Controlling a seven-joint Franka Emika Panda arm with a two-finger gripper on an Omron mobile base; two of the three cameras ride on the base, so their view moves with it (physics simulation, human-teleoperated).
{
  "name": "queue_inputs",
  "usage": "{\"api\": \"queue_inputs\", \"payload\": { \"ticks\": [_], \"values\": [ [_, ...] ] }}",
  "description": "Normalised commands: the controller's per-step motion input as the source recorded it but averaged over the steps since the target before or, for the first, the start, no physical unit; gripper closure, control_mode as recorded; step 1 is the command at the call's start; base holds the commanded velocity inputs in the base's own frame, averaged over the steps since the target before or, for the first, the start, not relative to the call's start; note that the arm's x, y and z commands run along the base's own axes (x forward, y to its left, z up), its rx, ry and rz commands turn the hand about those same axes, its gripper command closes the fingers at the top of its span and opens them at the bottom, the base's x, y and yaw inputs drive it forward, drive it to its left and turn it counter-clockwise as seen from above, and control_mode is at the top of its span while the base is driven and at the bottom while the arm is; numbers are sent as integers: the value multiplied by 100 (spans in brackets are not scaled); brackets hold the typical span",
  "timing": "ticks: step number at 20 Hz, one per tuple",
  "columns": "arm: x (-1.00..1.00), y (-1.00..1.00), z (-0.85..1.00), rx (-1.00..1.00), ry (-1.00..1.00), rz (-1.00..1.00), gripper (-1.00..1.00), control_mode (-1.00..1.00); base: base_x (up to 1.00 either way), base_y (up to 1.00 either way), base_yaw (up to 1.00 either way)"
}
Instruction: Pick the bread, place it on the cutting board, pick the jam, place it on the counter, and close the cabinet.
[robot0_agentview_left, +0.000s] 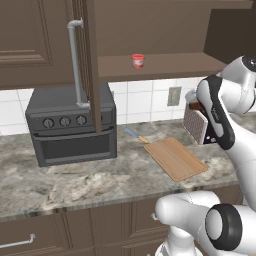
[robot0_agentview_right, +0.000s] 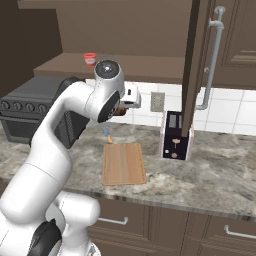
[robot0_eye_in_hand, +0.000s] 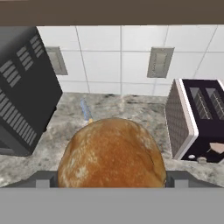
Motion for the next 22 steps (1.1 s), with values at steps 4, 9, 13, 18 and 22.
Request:
{"api": "queue_inputs", "payload": {
  "ticks": [4,9,13,18,22],
  "values": [
    [0,3,-22,0,7,0,100,-100,0,0,0],
    [0,1,-24,0,7,0,100,-100,0,0,0],
    [0,0,-21,0,8,0,100,-100,0,0,0],
    [0,1,-26,0,7,0,100,-100,0,0,0],
    [0,2,-26,0,4,0,100,-100,0,0,0]
  ]
}}
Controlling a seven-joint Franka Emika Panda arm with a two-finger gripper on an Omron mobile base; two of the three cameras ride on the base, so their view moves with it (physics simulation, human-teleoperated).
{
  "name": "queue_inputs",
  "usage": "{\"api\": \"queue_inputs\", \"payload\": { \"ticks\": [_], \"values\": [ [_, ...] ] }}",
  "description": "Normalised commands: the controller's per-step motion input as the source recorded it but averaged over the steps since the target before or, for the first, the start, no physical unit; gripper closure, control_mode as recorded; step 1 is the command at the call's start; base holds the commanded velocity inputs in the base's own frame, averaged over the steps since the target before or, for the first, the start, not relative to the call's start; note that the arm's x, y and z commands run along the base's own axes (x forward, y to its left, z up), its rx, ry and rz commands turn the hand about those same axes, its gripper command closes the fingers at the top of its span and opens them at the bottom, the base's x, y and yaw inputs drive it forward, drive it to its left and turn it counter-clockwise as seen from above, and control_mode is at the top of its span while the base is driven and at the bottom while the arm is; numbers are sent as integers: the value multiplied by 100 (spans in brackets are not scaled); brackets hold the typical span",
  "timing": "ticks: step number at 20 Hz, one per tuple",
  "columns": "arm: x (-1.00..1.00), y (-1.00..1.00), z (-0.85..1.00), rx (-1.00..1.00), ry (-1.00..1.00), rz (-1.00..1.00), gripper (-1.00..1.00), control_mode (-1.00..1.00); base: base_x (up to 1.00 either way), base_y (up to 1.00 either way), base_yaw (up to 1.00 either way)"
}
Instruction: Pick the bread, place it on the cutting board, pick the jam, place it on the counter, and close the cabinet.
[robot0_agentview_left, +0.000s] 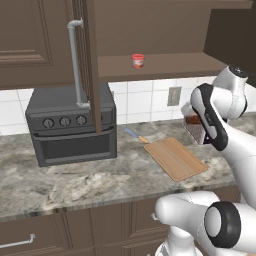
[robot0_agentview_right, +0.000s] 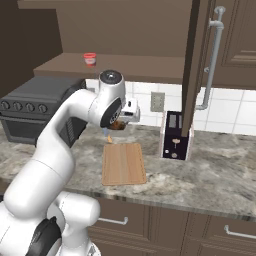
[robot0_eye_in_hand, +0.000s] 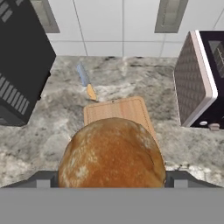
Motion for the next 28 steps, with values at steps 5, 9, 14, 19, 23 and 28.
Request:
{"api": "queue_inputs", "payload": {
  "ticks": [5,9,14,19,23,28],
  "values": [
    [0,2,-23,0,5,0,100,-100,0,0,0],
    [0,6,-26,0,6,0,100,-100,0,0,0],
    [0,6,-32,-1,3,0,100,-100,0,0,0],
    [2,4,-36,-1,0,0,100,-100,0,0,0],
    [16,2,-33,-2,0,0,100,-100,0,0,0],
    [19,0,-28,0,0,0,100,-100,0,0,0]
  ]
}}
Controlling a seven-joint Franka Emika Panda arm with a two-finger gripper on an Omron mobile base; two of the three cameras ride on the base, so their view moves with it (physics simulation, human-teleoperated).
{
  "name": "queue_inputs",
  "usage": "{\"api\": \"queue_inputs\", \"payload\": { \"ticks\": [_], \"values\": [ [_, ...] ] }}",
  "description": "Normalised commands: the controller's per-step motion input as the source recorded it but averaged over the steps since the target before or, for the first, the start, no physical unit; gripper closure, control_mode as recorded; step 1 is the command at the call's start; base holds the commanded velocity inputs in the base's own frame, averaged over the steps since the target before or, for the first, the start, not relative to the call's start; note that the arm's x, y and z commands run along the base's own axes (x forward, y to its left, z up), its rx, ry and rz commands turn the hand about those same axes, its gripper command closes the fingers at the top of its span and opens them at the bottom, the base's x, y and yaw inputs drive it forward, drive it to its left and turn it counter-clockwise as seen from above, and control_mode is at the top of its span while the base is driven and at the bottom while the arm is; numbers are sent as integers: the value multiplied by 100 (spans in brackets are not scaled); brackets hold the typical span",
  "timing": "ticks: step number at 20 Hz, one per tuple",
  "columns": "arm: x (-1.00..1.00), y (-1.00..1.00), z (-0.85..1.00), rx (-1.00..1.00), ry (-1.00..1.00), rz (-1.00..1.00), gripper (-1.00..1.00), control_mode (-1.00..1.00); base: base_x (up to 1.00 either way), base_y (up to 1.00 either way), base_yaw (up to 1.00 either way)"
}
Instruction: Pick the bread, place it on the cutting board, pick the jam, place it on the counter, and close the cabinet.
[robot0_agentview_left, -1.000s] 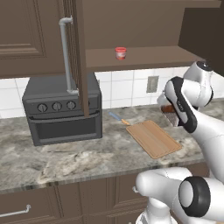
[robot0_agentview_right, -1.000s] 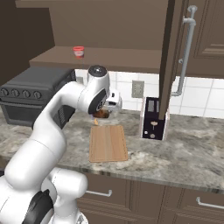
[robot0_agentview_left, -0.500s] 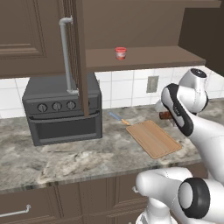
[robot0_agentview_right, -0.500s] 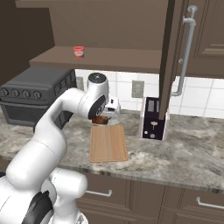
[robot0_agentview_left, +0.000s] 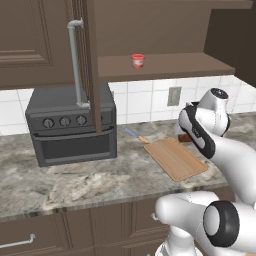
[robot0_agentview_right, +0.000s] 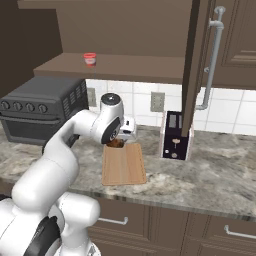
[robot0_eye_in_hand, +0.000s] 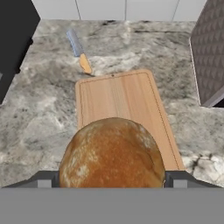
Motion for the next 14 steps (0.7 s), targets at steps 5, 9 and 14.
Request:
{"api": "queue_inputs", "payload": {
  "ticks": [5,9,14],
  "values": [
    [12,0,-27,0,0,0,100,-100,0,0,0],
    [10,0,-26,0,0,0,100,-100,0,0,0],
    [11,0,-22,0,0,0,100,-100,0,0,0]
  ]
}}
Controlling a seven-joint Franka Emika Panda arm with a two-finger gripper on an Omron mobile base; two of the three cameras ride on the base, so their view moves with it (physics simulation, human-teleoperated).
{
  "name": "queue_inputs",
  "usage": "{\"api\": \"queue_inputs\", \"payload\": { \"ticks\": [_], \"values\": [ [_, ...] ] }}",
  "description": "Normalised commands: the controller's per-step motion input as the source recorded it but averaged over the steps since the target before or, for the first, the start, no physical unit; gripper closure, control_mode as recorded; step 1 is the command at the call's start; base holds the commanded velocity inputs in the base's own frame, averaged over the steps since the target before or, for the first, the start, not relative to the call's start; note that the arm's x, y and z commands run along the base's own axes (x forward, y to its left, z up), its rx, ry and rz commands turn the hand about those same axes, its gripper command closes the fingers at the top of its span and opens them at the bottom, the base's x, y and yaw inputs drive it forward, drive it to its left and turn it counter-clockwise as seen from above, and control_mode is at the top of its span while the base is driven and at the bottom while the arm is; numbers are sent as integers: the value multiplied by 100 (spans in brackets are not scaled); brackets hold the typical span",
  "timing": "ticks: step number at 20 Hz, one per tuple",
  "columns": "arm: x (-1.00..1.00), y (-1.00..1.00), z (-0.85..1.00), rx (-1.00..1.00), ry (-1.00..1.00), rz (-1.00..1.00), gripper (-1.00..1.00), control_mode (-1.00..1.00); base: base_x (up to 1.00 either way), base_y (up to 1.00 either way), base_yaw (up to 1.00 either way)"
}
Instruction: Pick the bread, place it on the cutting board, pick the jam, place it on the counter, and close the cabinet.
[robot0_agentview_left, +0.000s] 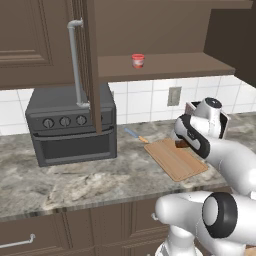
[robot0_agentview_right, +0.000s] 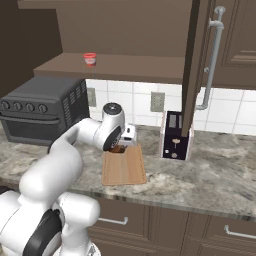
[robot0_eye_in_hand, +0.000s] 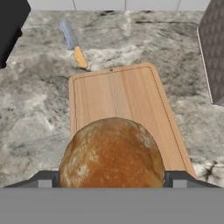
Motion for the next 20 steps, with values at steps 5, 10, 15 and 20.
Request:
{"api": "queue_inputs", "payload": {
  "ticks": [5,10,15,20],
  "values": [
    [10,0,-23,0,0,0,100,-100,0,0,0],
    [2,0,-16,0,1,0,100,-100,0,0,0],
    [0,0,-16,0,1,0,100,-100,0,0,0],
    [0,0,-15,0,1,0,100,-100,0,0,0]
  ]
}}
